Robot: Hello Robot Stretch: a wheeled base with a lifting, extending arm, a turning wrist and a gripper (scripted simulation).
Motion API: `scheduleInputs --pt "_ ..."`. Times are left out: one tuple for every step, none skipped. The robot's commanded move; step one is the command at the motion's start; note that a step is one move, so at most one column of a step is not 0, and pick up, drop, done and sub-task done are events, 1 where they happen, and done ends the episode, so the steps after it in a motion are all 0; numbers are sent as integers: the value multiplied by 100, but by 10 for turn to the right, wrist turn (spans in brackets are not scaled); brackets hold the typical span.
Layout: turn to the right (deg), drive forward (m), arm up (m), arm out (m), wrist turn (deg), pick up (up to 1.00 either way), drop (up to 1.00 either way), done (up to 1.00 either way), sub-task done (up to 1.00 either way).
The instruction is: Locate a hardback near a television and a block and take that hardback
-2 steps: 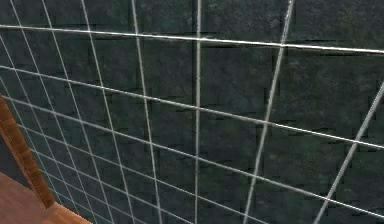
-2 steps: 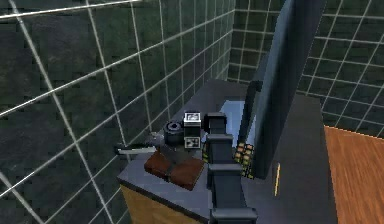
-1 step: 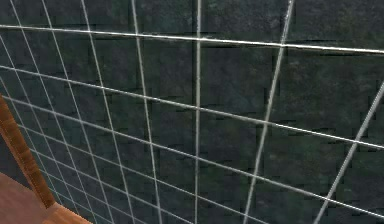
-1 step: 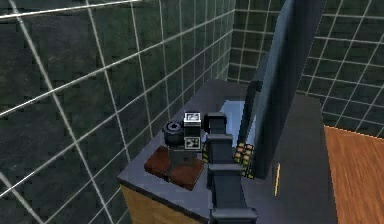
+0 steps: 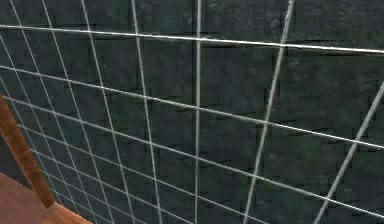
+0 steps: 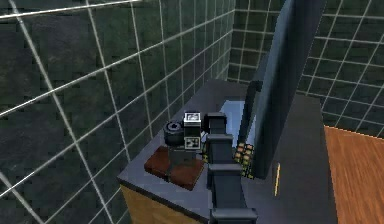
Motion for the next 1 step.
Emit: scheduleInputs --pt "0 0 -30 0 0 0 0 0 0"
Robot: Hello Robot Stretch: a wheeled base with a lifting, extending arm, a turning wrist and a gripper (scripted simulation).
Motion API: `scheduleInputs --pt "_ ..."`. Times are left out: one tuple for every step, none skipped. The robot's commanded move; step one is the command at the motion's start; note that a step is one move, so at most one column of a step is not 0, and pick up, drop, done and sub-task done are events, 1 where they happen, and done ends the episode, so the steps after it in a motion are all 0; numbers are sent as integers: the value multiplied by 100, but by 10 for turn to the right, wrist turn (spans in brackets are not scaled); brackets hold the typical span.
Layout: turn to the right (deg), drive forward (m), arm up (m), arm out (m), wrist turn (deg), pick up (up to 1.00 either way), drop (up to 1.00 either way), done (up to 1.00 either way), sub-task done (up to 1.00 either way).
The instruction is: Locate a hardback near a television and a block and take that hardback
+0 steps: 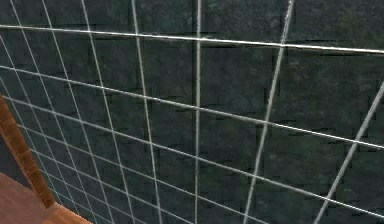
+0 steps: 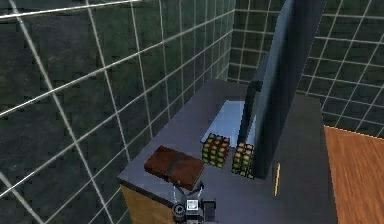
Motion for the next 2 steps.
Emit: scheduleInputs --pt "0 0 0 0 0 100 0 0 0" --pt "0 0 10 0 0 0 0 0 0"
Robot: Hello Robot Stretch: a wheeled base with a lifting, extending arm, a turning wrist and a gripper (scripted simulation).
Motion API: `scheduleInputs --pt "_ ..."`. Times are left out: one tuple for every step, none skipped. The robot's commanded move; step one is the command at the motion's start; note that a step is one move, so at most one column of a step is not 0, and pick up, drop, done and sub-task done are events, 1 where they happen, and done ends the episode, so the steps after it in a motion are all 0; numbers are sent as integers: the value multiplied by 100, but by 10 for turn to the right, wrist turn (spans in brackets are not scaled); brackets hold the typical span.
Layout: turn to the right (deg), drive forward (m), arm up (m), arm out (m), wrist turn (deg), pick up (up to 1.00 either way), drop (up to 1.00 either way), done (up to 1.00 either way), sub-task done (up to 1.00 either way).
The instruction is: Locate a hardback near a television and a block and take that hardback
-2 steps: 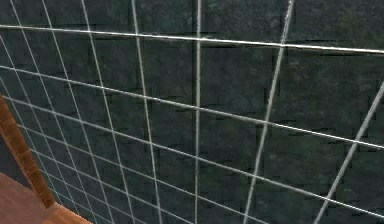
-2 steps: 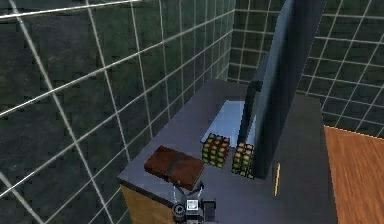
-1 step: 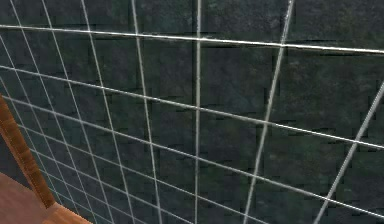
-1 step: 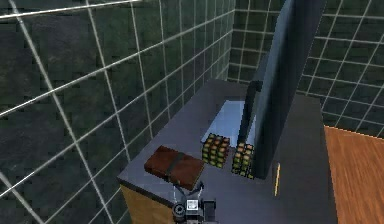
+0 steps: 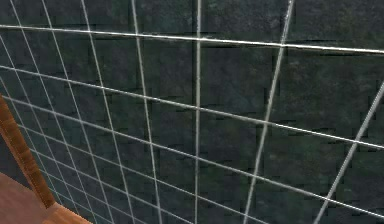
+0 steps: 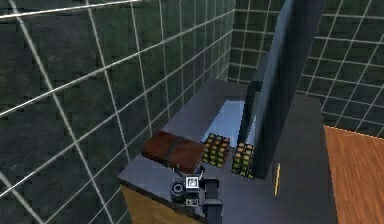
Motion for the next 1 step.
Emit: scheduleInputs --pt "0 0 0 0 0 0 0 100 0"
